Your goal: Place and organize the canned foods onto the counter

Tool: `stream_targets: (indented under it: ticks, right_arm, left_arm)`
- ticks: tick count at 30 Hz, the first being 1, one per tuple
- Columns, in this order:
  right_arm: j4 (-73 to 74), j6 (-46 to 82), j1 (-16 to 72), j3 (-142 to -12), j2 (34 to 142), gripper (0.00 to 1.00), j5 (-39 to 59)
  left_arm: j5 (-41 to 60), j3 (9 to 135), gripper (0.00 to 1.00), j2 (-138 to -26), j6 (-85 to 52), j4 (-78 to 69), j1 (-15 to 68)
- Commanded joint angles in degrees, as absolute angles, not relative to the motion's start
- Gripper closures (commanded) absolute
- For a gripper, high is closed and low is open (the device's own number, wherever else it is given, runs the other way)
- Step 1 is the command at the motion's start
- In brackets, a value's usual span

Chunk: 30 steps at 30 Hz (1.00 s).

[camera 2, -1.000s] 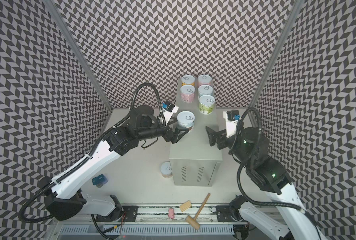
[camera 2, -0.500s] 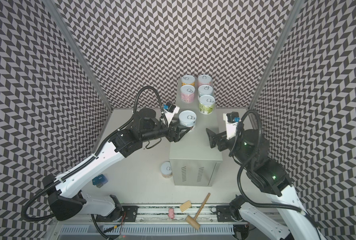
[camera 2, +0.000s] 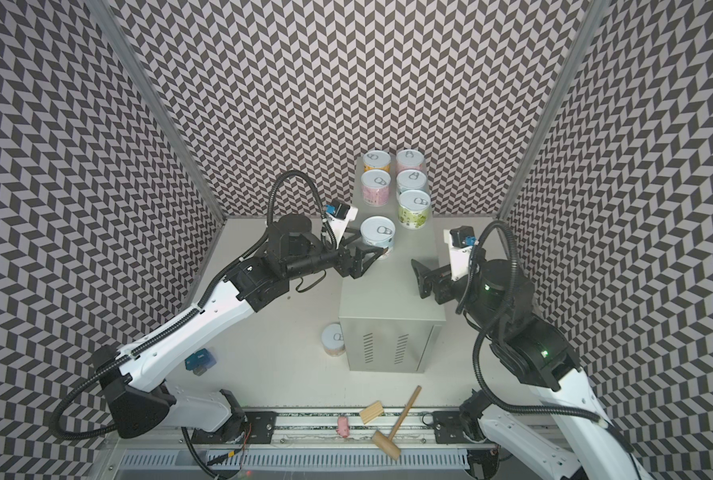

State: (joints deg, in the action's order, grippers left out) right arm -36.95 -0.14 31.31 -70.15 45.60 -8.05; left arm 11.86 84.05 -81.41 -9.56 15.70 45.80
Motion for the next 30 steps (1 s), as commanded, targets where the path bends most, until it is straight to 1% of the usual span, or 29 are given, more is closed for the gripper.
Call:
stream_targets:
  ticks: [1,6,9,13,18,21,27,30]
  right_arm:
    - [-34.77,-1.01,31.14,-69.87,44.64,0.01,-8.07]
    - [-34.71,-1.21,31.14,-69.66,44.58,0.01,-8.17]
    - [-34.53,-1.45,31.11,-69.52,44.65,0.01,-8.07]
    - [-34.37,-1.70,31.11,-69.43,44.60,0.01,-8.09]
    - [-34.37,-1.73,31.11,-69.56,44.63,0.01,-7.64]
    - [-34.52,-1.75,31.11,-69.78,44.64,0.01,-7.60]
    - [-34.63,-1.72,31.11,-70.13,44.55,0.01,-7.62]
    - [-34.46,-1.59,31.12,-70.17,44.63,0.01,-7.57]
  left_arm:
    - [12.92,85.93,0.11,-82.74,-9.45,13.14,45.52]
    - [11.38,86.33,0.07,-83.92,-9.40,11.76,45.44]
    - [10.77,86.48,0.07,-84.75,-9.33,10.69,45.43]
    - [10.65,86.16,0.14,-85.31,-9.00,9.29,44.97]
    - [9.44,84.47,0.15,-85.01,-8.27,6.45,44.16]
    - [8.90,84.68,0.19,-85.46,-7.86,6.14,43.02]
    - [8.18,84.48,0.20,-86.20,-5.42,4.72,41.95]
    - [8.17,83.94,0.24,-86.55,-4.51,3.38,41.42]
